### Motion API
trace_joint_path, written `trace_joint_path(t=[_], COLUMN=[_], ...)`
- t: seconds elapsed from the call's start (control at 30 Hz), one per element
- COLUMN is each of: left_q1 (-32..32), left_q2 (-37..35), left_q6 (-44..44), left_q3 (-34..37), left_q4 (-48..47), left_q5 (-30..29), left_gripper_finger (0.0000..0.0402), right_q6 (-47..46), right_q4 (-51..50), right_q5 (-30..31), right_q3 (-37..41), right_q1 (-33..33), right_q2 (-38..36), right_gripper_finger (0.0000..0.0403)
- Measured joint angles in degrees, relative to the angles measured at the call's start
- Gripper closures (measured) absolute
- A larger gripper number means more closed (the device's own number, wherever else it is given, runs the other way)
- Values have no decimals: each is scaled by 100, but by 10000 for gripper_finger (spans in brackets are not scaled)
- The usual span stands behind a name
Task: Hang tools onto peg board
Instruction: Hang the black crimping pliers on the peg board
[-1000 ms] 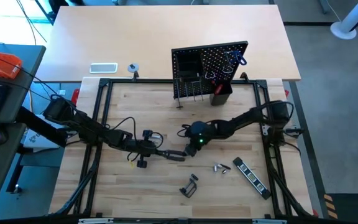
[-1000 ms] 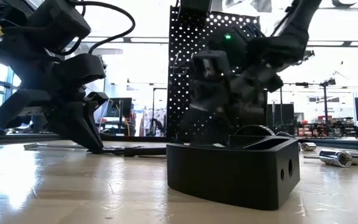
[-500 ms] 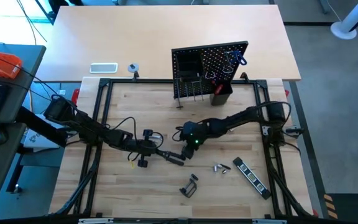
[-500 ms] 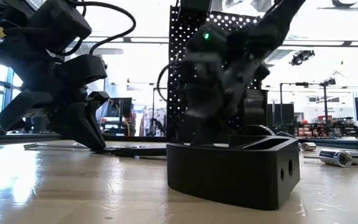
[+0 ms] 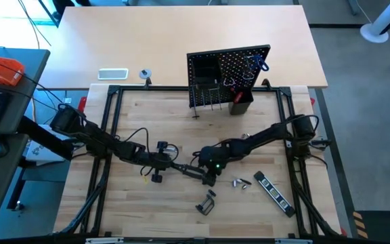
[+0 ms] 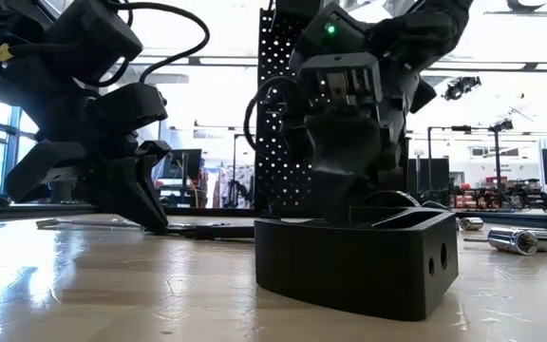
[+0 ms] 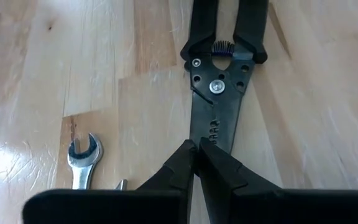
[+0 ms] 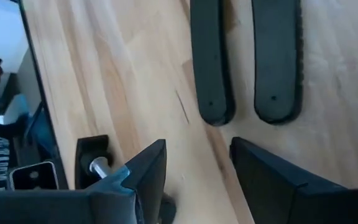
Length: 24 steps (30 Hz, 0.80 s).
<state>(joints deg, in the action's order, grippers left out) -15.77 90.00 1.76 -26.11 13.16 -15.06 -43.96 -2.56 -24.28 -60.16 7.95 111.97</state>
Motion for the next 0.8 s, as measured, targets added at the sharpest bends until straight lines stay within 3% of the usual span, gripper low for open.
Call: trace_joint_path(t=[0.33, 0.8], left_q1=[0, 3], left_q2=[2, 0], left_q6=[-48, -61], left_q3=[5, 11], left_q4=[123, 144], left_q5=[41, -149], left_gripper_finger=[383, 383], right_q6=[-688, -730], right_q4=[796, 1347], right_q5=[30, 729], right_q3=[7, 26], right_q1=[-77, -201], right_q2=[308, 320], right_gripper_finger=[217, 217])
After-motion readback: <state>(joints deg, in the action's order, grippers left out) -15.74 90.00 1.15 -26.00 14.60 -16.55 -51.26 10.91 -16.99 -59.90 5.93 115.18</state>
